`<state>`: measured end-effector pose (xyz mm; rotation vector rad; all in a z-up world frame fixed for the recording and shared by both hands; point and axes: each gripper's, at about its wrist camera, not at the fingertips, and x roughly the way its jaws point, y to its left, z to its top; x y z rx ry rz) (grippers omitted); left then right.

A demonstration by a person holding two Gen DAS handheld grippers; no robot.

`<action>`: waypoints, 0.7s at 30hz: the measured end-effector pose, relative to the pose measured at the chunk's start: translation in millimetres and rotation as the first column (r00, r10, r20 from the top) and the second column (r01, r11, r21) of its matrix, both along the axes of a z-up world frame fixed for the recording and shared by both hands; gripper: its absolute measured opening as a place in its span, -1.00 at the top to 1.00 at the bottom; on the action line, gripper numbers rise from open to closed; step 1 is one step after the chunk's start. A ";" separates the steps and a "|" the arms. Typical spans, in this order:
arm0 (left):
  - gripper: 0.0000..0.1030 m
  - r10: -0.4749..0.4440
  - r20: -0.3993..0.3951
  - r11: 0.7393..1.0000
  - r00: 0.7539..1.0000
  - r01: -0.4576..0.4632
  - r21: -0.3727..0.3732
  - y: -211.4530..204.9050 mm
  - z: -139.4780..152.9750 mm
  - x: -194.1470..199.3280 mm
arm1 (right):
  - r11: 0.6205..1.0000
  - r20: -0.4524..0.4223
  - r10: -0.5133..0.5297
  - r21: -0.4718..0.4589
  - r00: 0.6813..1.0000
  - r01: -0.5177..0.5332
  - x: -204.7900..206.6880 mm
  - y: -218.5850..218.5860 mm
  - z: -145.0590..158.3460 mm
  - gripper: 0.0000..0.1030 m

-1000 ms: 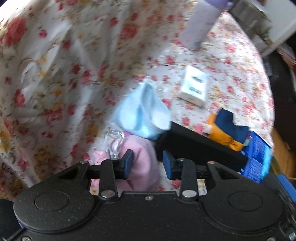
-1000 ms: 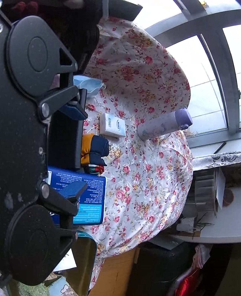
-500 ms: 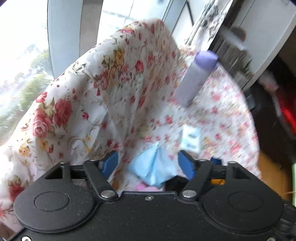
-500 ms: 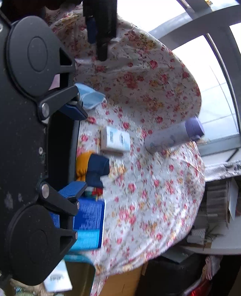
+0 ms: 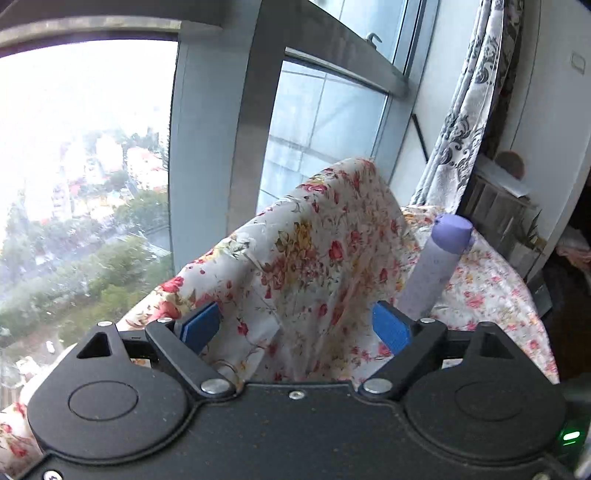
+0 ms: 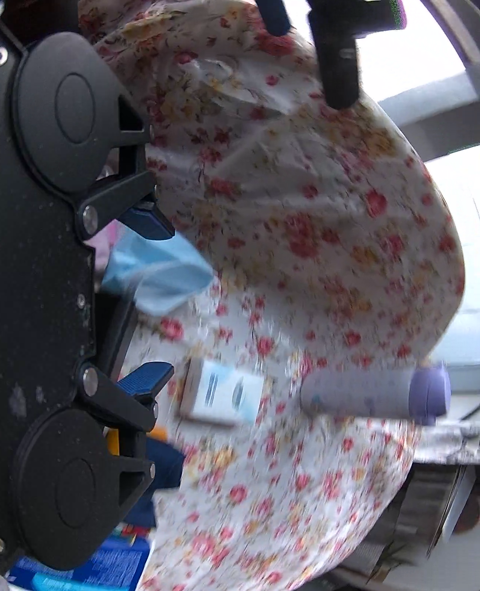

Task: Organize soft objects
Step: 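Close the right tool on the light blue face mask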

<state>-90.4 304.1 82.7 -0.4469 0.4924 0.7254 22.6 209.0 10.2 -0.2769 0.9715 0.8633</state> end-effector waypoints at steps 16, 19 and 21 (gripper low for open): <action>-0.67 -0.015 0.049 0.998 0.999 0.018 -0.059 10.3 -11.5 -5.4 | 0.987 0.015 0.107 -0.119 0.994 -0.105 -3.7 41.7 -39.8 0.36; -0.67 -0.018 0.044 0.997 0.999 0.021 -0.074 12.7 -14.7 -4.1 | 0.997 0.002 0.053 -0.050 0.999 -0.053 7.0 31.3 -28.4 0.43; -0.67 -0.019 0.037 0.996 0.999 0.022 -0.090 15.6 -16.4 -2.3 | 1.000 0.007 0.009 -0.006 1.000 -0.009 14.4 22.1 -18.0 0.44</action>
